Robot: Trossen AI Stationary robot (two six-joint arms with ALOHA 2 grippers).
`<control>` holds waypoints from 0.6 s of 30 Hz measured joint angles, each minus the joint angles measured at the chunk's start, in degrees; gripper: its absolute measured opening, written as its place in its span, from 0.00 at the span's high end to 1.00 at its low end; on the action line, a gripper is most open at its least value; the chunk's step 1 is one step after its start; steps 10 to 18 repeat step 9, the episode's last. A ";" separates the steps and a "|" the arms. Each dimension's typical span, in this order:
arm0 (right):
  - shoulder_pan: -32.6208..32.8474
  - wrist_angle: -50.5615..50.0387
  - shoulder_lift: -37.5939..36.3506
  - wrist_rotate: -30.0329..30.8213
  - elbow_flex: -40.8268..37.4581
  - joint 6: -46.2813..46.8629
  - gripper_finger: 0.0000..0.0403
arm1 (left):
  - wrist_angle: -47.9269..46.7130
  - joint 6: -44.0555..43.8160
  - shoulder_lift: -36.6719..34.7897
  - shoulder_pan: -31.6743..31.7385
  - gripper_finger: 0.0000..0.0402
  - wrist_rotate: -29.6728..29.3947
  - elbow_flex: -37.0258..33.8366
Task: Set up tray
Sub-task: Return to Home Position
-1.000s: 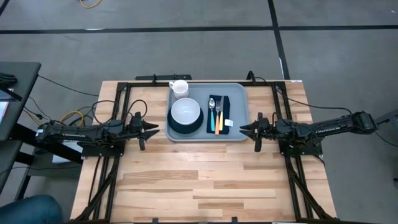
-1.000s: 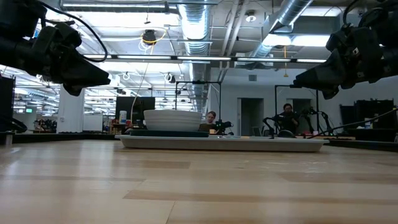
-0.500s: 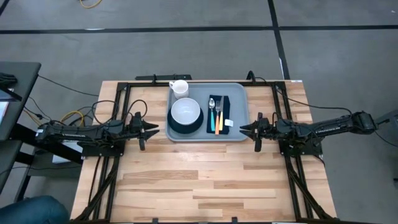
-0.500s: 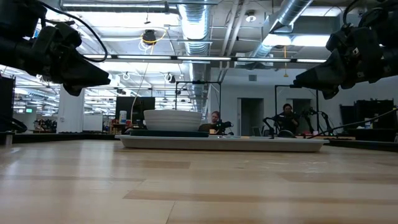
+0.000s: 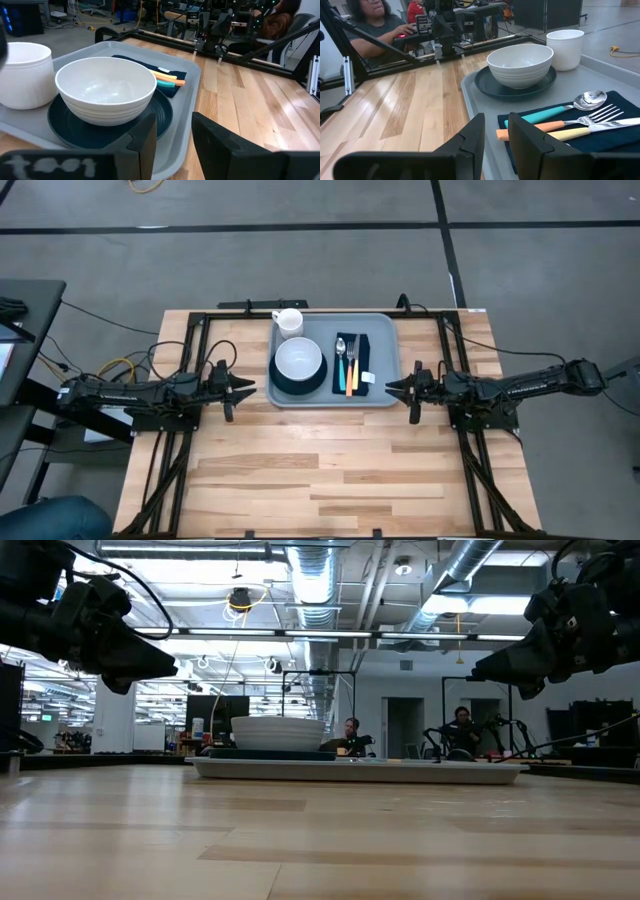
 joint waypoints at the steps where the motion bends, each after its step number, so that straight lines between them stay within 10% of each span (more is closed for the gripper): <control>1: 0.00 0.00 0.00 0.00 0.00 0.00 0.81 | 0.00 0.06 0.02 -0.02 0.72 -0.01 0.01; 18: -0.02 0.00 0.00 0.00 0.00 0.00 0.81 | 0.00 0.07 0.01 0.00 0.72 0.00 0.00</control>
